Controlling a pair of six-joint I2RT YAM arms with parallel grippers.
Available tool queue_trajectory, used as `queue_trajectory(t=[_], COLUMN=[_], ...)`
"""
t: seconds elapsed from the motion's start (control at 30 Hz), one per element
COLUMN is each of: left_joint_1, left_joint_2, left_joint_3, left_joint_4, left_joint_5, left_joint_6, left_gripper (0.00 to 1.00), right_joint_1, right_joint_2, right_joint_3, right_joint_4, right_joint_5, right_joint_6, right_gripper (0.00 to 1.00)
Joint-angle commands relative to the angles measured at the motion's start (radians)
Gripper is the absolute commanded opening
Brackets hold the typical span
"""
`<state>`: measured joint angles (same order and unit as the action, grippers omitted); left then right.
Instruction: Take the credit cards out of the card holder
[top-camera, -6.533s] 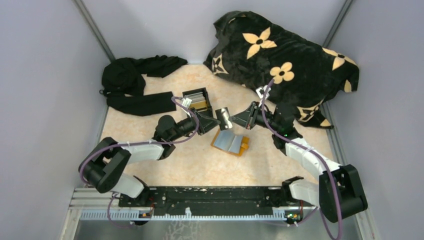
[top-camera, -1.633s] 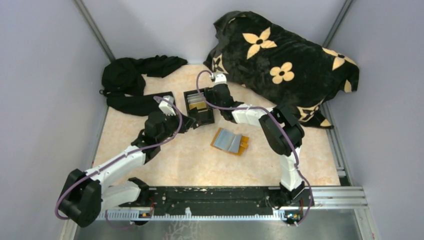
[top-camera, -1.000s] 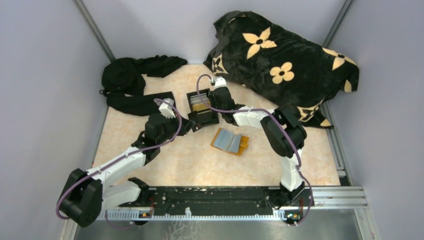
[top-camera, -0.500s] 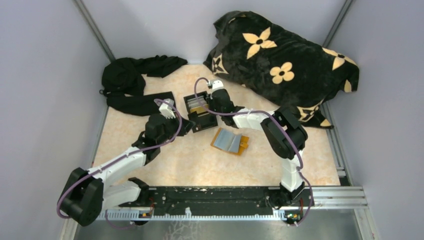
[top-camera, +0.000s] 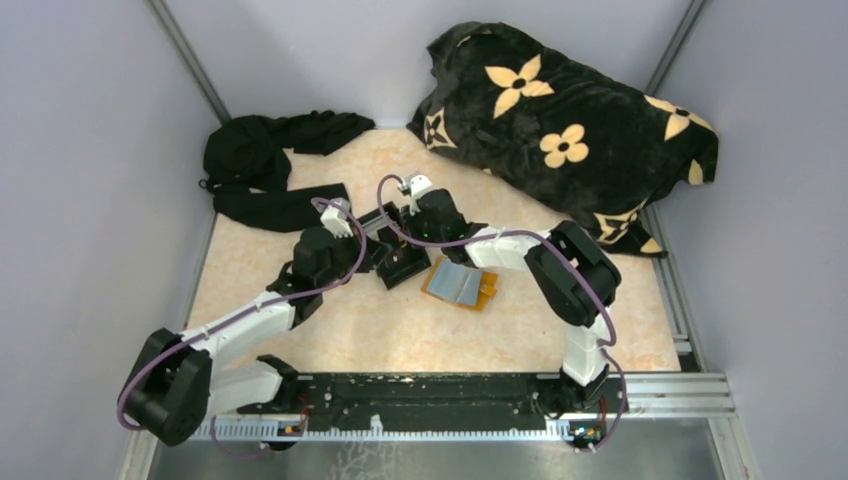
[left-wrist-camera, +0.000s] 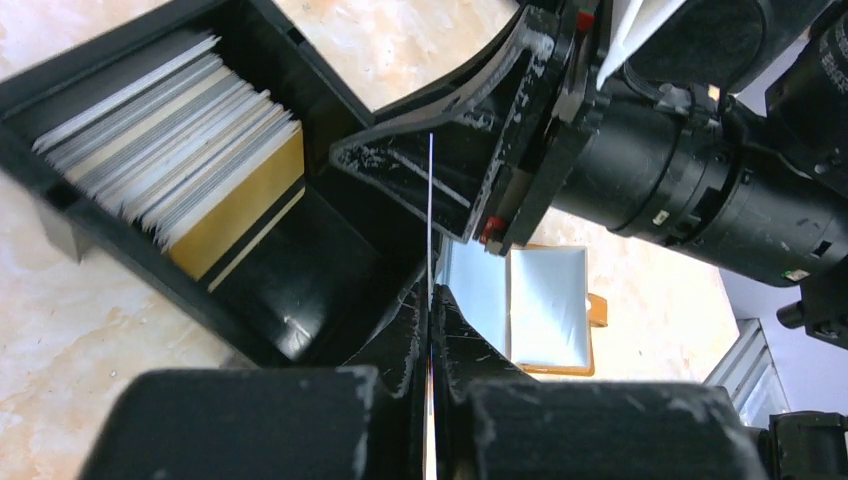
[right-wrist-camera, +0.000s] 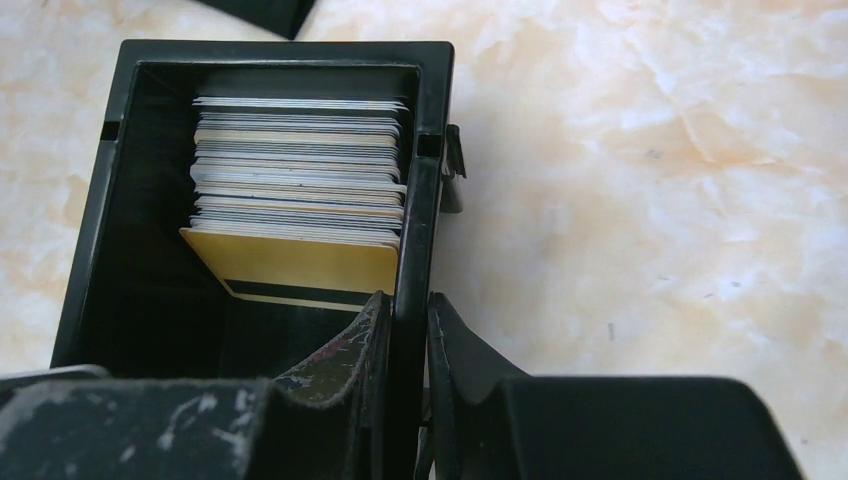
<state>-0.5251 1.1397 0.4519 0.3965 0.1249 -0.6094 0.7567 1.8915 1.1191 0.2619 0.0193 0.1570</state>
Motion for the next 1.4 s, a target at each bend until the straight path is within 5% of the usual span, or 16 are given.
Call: queue_trajectory(t=[0.0,0.13,0.37,0.7,0.9,1.37], left_joint_1=[0.007,0.008,0.012,0.046,0.074,0.078], left_joint_2=[0.003,-0.008,-0.031,0.032,0.217,0.351], left_joint_3=[0.033,0.072,0.18,0.394,0.596,0.794], left_joint_4=[0.037,-0.027,-0.16,-0.421,-0.61,-0.985], left_joint_5=[0.014,-0.028,-0.036,0.022,0.284,0.285], left_joint_6=[0.014,0.052,0.108,0.413,0.641,1.064], left_gripper=[0.0,0.0,0.0,0.0,0.0,0.0], right_joint_1=[0.033,0.033,0.033,0.027,-0.028,-0.089], right_joint_2=[-0.082,-0.106,-0.197,-0.364,-0.462,-0.575], right_joint_3=[-0.016,-0.024,0.022,-0.041,-0.145,-0.265], right_joint_4=[0.063,0.069,0.018,-0.014,-0.016,-0.068], right_joint_5=[-0.094,-0.091,-0.106,0.013,0.026,0.026], right_joint_6=[-0.026,-0.023,-0.019,-0.019,0.014,0.04], right_gripper=[0.0,0.11,0.45,0.47,0.47,0.46])
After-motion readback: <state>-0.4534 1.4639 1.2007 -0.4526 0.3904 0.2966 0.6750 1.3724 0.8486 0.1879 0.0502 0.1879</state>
